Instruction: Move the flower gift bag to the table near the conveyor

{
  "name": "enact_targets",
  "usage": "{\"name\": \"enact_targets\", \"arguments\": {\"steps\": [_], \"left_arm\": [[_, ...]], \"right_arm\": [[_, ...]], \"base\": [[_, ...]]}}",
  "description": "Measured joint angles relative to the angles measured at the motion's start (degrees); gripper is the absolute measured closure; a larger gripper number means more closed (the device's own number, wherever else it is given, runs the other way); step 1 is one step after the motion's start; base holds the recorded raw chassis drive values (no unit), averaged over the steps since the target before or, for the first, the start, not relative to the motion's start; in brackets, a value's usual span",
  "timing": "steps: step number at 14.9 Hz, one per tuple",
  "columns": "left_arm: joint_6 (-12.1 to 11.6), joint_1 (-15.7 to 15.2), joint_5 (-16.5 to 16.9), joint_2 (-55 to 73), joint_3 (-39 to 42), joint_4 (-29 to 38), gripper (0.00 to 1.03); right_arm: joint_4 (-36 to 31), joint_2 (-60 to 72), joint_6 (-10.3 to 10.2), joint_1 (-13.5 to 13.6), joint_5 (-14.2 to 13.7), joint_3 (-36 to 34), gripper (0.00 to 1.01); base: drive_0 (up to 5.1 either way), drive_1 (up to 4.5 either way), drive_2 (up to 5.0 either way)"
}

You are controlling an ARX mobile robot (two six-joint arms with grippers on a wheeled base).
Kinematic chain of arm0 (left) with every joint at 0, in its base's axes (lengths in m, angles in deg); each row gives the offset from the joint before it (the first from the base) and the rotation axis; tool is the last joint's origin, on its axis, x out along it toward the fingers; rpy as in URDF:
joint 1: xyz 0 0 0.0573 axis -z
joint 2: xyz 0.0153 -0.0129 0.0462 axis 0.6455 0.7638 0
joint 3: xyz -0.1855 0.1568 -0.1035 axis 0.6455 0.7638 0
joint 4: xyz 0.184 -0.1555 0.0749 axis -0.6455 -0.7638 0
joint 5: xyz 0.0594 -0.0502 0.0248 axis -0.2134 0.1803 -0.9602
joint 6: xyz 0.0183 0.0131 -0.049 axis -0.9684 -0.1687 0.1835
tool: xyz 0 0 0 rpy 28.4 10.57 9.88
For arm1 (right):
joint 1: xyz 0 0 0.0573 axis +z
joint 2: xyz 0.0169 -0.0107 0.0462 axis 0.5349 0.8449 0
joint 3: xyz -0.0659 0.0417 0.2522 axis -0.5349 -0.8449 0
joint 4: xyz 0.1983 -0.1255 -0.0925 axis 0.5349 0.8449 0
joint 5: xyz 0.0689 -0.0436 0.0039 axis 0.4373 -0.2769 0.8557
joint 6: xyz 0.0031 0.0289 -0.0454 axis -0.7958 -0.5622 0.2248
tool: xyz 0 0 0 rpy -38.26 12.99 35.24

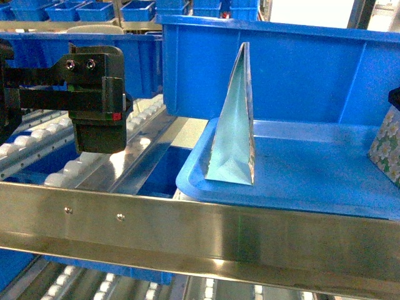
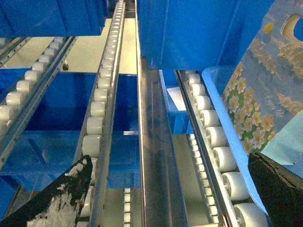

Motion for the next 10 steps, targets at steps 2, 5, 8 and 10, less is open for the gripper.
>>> {"name": "enact_targets", "arguments": {"steps": [2, 5, 8, 10], "left_arm": [[0.0, 0.0, 0.0, 0.0, 0.0, 0.0, 0.05], [0.0, 0.0, 0.0, 0.0, 0.0, 0.0, 0.05], [0.0, 0.0, 0.0, 0.0, 0.0, 0.0, 0.05], [0.0, 0.0, 0.0, 0.0, 0.0, 0.0, 0.05]], "right_arm": [[-0.2, 0.0, 0.1, 0.0, -0.1, 0.0, 0.16], [-0.2, 0.0, 0.2, 0.0, -0.1, 0.0, 0.44], [-0.2, 0.0, 0.2, 0.0, -0.2, 0.0, 0.79], [-0.2, 0.0, 0.2, 0.0, -0.2, 0.0, 0.99]], "base": [[0.0, 0.0, 0.0], [0.0, 0.0, 0.0], [0.0, 0.0, 0.0], [0.0, 0.0, 0.0]]}}
